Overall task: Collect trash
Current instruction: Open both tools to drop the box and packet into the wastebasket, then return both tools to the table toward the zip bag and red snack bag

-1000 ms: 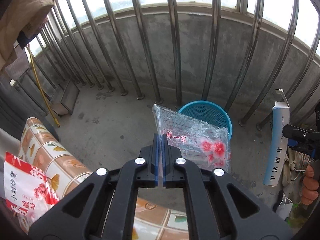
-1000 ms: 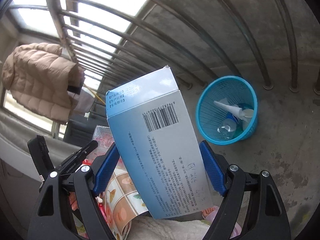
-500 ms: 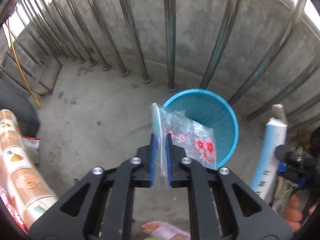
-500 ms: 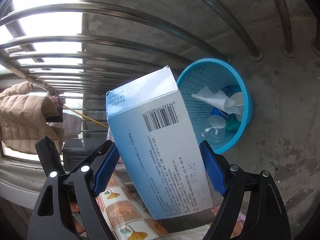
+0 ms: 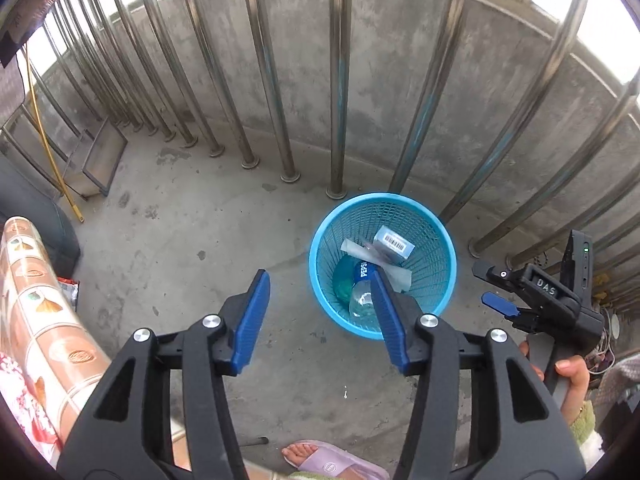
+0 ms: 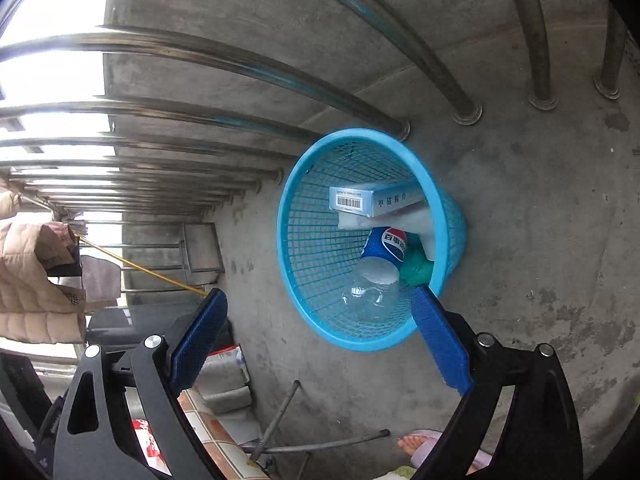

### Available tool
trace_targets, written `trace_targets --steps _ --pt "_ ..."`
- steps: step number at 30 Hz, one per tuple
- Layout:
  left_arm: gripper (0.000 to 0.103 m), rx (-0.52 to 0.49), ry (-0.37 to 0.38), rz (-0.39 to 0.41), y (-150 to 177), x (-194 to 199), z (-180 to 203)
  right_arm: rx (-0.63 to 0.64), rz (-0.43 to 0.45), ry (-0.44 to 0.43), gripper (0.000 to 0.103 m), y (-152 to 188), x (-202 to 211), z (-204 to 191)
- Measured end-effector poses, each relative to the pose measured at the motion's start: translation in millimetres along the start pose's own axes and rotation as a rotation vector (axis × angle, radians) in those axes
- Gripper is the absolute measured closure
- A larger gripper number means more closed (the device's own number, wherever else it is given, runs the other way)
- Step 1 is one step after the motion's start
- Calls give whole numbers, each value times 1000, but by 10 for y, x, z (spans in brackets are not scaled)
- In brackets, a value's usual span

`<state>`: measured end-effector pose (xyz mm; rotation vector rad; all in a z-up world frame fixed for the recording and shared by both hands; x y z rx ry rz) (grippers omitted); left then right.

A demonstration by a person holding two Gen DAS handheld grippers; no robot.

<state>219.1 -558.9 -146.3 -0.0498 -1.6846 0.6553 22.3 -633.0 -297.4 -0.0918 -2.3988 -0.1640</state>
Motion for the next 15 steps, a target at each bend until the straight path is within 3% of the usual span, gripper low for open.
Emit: trace_targets --steps 7,13,15 --pt "42 -24 11 132 317 934 -66 151 55 61 13 269 453 -150" --pt "37 74 -14 212 835 1678 -400 346 101 91 13 622 786 -597" --pt "37 105 -61 233 1073 1909 -574 402 100 79 13 773 873 -771"
Point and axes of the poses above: each gripper's, at about its wrist camera, not at the fingertips, and x roughly against the way its jaws point, z to its right, y to its underside, the point moved 10 cm from there along -x, roughly the way its jaws point, and after that the axes turned 7 degrees about -x, right-handed, at the moved point
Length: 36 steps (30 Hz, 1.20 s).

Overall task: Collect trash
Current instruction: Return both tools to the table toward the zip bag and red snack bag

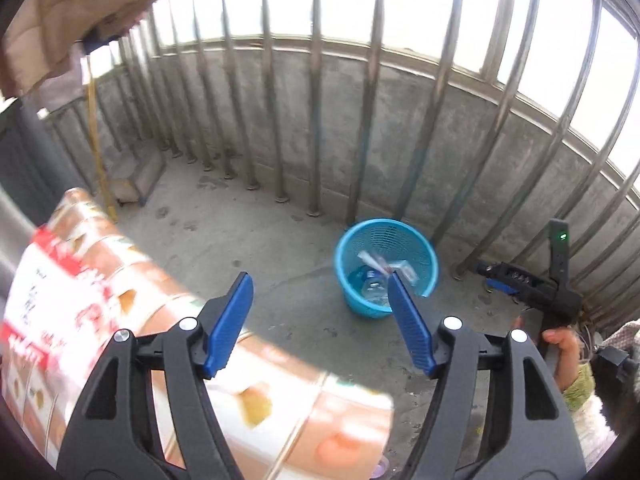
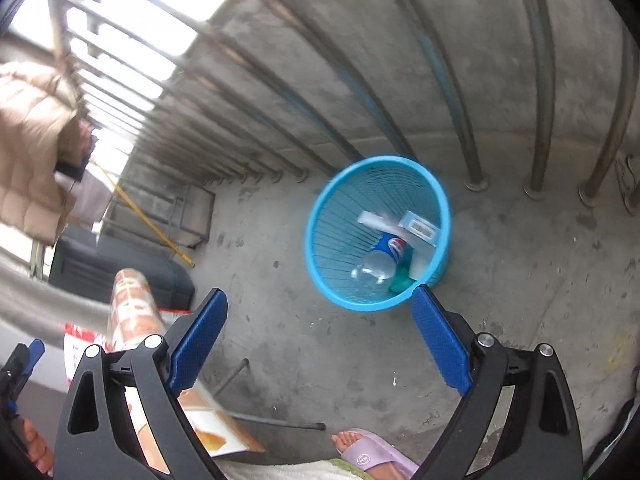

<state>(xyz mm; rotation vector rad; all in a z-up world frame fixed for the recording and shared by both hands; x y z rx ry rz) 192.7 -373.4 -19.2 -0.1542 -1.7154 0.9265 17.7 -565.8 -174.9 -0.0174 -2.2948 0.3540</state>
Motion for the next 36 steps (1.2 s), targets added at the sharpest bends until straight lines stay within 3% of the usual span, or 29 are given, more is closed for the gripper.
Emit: trace_targets --steps 4,9,13,17,25,29,36 --pt "37 96 -82 35 453 550 -487 106 -15 -16 13 203 211 -400" --pt "37 283 -179 54 1263 1204 -1153 244 -58 -85 13 543 430 -963" --pt "37 439 -272 52 2001 1617 -1575 374 -132 -166 13 936 505 -1495" --pt "37 589 -302 61 2614 1886 -1813 499 -235 -248 13 1420 559 -2033" --pt "37 713 -309 100 3166 2052 -1943 703 -442 -341 13 2579 568 -2786" --pt "37 771 -277 90 3333 1925 -2024 767 -515 -331 13 3062 503 -2966" --pt "37 914 -161 86 3563 1652 -2238 831 -559 -269 17 3542 198 -3187"
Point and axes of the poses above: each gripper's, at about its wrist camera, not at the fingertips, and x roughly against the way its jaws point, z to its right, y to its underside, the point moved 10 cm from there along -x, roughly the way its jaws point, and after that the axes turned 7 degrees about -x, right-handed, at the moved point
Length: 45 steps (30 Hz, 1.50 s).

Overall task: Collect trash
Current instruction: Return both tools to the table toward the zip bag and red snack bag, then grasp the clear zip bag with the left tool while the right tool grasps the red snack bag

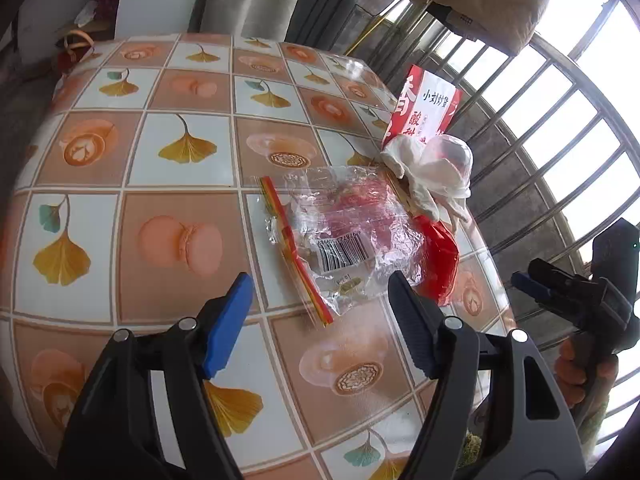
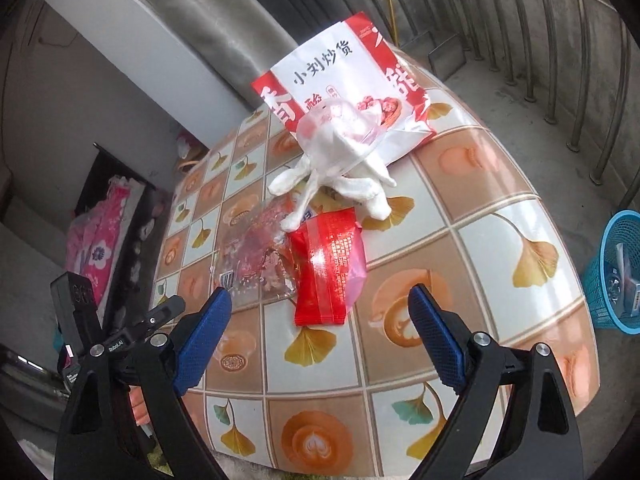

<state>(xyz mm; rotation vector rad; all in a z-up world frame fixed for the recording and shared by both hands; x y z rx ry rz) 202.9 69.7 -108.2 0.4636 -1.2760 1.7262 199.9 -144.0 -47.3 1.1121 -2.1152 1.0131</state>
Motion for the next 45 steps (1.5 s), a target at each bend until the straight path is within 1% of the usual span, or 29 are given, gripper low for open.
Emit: trace_targets --steps 1,3,9,13,18,20,21,24,27,28,30,34,36,38,41,45 --pt "38 10 14 -3 -12 -37 -5 -3 -10 7 18 -22 -77 -12" --pt "44 26 37 -15 -43 -121 -9 -3 -29 10 21 -49 -224 -53" --pt "55 116 98 -67 -75 -387 -56 7 -79 46 29 -112 -593 -96" --pt "59 174 162 -72 -91 -447 -55 35 -104 71 36 -111 -765 -141" --pt "61 242 306 -36 -159 -377 15 49 -126 89 47 -80 -881 -151" --pt "61 255 348 -19 -183 -331 47 42 -134 86 51 -70 -902 -134" --pt "61 259 345 -12 -191 -317 39 39 -136 88 52 -72 -914 -125" --pt "61 246 303 -1 -200 -298 -20 34 -133 88 56 -82 -905 -112" --pt "61 277 331 -1 -201 -294 -50 40 -130 87 59 -97 -885 -118" --pt "61 280 324 2 -205 -293 -64 41 -128 90 59 -99 -882 -117" --pt "61 275 298 12 -221 -287 -94 42 -120 89 61 -105 -849 -123" --pt "61 242 187 21 -244 -270 -202 53 -74 98 65 -158 -728 -165" --pt "61 226 152 18 -247 -272 -239 59 -48 99 66 -191 -649 -184" --pt "61 219 137 12 -232 -269 -260 65 -25 107 67 -218 -578 -197" --pt "61 205 119 -1 -193 -270 -278 75 -7 92 67 -232 -497 -248" --pt "61 192 108 -19 -142 -273 -269 132 3 80 67 -215 -522 -405"
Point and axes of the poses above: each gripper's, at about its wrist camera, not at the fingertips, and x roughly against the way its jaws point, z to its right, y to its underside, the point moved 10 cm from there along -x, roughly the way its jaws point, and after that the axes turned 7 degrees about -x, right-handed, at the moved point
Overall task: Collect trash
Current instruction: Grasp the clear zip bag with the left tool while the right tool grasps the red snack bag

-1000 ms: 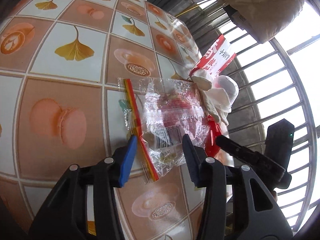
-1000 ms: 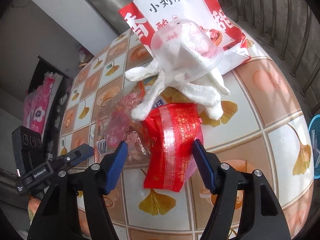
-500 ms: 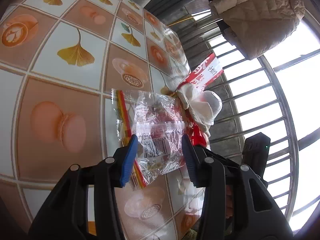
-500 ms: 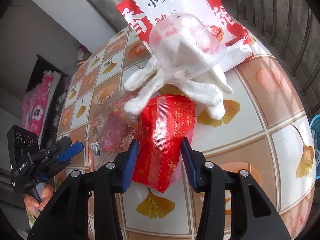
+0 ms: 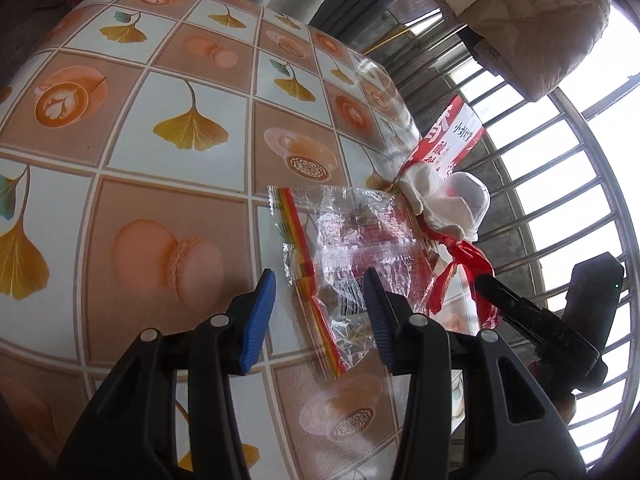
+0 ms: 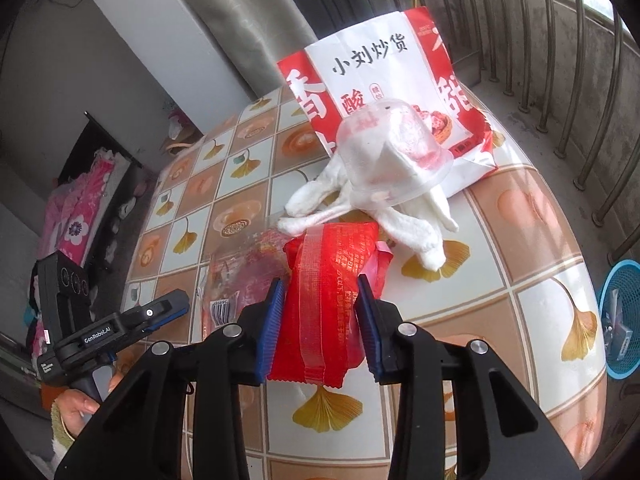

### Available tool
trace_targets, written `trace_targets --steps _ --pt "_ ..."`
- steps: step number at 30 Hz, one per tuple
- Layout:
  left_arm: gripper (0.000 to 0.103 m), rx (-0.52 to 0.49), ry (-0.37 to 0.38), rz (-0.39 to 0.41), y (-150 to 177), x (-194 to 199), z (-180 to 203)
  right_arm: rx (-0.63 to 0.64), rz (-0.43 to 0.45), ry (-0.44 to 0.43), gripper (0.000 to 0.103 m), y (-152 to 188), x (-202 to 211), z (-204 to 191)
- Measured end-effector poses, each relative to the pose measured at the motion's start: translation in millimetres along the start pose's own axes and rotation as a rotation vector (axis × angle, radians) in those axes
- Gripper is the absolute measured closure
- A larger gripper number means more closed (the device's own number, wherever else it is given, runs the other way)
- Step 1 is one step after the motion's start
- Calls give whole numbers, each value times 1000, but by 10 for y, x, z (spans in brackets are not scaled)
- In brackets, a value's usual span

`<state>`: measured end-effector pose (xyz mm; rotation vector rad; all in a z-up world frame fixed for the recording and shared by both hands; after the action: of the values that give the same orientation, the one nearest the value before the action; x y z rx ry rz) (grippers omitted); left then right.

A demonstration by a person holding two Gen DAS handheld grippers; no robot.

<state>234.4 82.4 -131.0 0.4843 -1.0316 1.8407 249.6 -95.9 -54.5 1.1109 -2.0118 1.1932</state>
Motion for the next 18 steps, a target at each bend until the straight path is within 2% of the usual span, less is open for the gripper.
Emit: trace_targets --steps 7,10,18 --pt "61 17 17 -20 61 4 -8 85 -65 21 68 131 -421 -170" --pt "61 31 29 -19 65 11 -21 65 -107 14 70 211 -590 -140" --pt "57 57 50 -20 -2 -61 -22 39 -125 -29 72 214 -629 -108"
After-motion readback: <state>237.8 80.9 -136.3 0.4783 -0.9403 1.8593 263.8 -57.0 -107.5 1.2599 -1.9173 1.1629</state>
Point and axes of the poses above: each gripper's, at about its wrist camera, not at the fingertips, and x roughly against the way its jaws point, z to its right, y to its underside, the point moved 10 cm from there along -x, roughly the way its jaws point, and after that the axes turned 7 degrees about -x, right-handed, at the moved point
